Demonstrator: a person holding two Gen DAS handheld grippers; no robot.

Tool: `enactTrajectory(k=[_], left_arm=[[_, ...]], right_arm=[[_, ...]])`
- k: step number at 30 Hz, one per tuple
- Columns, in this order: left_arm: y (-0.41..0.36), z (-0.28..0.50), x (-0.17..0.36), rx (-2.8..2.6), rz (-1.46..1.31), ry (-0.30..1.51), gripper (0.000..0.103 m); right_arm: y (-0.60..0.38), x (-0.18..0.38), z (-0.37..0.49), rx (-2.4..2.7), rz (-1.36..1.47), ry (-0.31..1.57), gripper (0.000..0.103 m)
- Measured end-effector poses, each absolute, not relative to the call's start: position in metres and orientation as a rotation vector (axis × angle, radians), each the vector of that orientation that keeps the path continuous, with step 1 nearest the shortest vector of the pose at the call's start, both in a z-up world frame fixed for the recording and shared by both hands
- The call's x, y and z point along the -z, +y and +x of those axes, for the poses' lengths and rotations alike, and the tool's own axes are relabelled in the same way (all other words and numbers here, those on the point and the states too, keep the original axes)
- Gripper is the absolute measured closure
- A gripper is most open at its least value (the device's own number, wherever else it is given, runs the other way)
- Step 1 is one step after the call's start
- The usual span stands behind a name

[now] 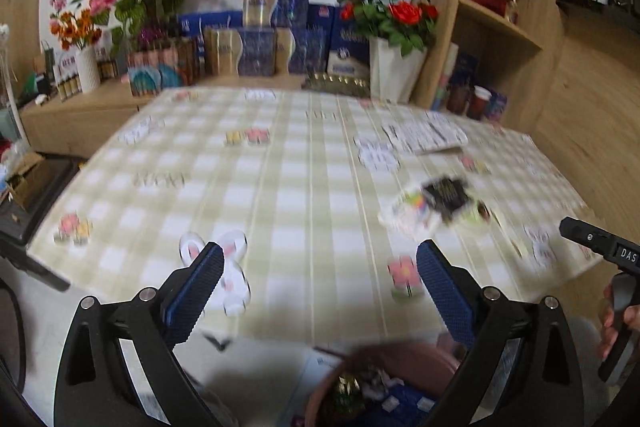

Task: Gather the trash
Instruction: 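Grasp the white printed sheet on the table with the right gripper, then grasp the black Face tissue pack with the left gripper while the right gripper holds the sheet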

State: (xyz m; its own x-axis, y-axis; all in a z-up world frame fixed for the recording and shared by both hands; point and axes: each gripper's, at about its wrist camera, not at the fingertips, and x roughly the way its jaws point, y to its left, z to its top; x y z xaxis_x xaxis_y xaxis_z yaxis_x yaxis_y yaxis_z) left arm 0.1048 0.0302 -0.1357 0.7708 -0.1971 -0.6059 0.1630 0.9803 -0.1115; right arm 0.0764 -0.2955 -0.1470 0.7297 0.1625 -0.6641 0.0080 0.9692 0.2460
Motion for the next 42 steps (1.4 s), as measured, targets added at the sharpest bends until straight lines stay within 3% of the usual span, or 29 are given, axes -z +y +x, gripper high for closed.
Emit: enactTrajectory(k=[10, 20, 25, 29, 31, 33, 34, 36, 42], left_arm=[[0.026, 0.175, 0.124, 0.175, -0.071, 0.631, 0.008], [0.016, 0.226, 0.142, 0.16, -0.094, 0.655, 0.008], [0.009, 0.241, 0.151, 0.163, -0.089, 0.667, 0.008], [0.003, 0.246, 0.157, 0.183, -0.092, 0.682, 0.008], [-0.001, 0.246, 0.159, 0.199, -0.083, 0.687, 0.008], [-0.005, 0.245, 0.16, 0.213, -0.079, 0.692, 0.008], [-0.007, 0.244, 0.161, 0.222, -0.082, 0.695, 0.008], [-0.012, 0.241, 0.162, 0.253, -0.093, 0.705, 0.008], [-0.036, 0.234, 0.166, 0.358, -0.086, 0.761, 0.008]], right_arm=[[-0.328, 0.135, 0.178, -0.098, 0.302, 0.756, 0.007], [-0.336, 0.177, 0.324, -0.057, 0.164, 0.811, 0.007], [-0.354, 0.202, 0.374, -0.035, 0.282, 0.874, 0.012], [-0.366, 0.219, 0.393, -0.044, 0.434, 0.908, 0.027], [-0.37, 0.223, 0.394, -0.07, 0.522, 0.905, 0.044], [-0.369, 0.226, 0.394, -0.105, 0.578, 0.91, 0.072], [-0.368, 0.226, 0.39, -0.131, 0.603, 0.899, 0.074], [-0.366, 0.221, 0.381, -0.174, 0.642, 0.867, 0.088], [-0.362, 0.173, 0.342, -0.22, 0.652, 0.711, 0.097]])
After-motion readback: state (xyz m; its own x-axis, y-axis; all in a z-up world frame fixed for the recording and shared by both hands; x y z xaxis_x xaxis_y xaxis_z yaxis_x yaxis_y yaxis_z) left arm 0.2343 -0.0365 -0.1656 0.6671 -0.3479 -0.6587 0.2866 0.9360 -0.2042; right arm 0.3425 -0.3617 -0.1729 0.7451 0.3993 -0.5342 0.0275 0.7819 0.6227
